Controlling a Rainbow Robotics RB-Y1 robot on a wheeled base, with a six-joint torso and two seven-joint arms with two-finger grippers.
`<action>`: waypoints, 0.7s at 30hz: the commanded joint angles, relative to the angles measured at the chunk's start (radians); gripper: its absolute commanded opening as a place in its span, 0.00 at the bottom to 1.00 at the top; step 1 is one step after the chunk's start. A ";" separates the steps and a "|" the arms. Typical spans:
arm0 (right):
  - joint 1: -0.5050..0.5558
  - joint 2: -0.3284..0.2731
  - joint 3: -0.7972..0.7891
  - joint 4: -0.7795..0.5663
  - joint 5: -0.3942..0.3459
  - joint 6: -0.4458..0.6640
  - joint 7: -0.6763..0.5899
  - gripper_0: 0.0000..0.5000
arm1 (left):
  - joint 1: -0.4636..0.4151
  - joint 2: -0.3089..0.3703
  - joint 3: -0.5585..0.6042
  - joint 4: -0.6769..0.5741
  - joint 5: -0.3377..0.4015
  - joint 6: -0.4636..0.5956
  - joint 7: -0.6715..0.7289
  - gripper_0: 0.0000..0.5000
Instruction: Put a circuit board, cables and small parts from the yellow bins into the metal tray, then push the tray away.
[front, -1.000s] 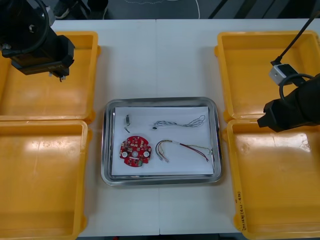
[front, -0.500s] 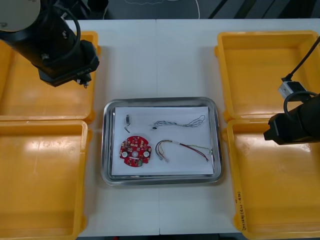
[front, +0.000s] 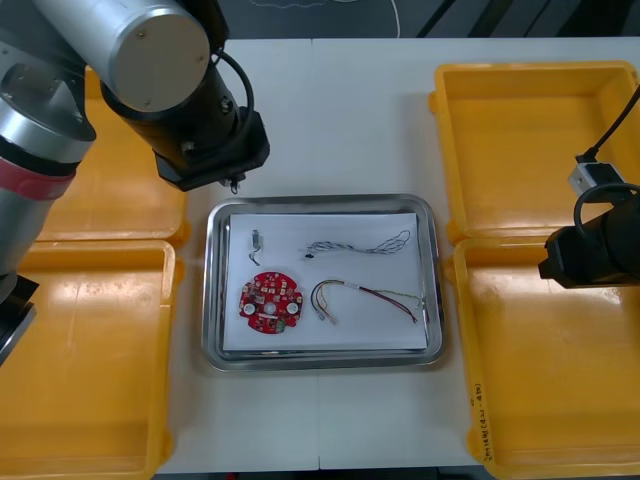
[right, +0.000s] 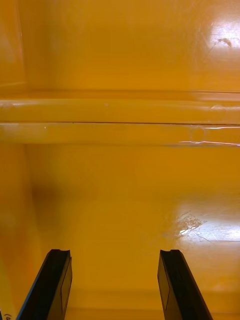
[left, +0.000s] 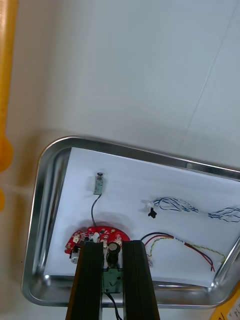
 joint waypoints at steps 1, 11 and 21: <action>0.014 0.020 -0.022 -0.033 0.026 0.004 0.000 1.00 | -0.077 -0.079 -0.048 0.058 -0.046 0.008 -0.068 0.00; 0.014 0.020 -0.022 -0.032 0.029 0.004 0.005 1.00 | -0.077 -0.158 -0.125 0.178 -0.120 -0.054 -0.098 0.00; 0.019 0.020 -0.022 -0.032 0.024 0.004 0.010 1.00 | -0.076 -0.192 -0.200 0.293 -0.127 -0.182 -0.123 0.00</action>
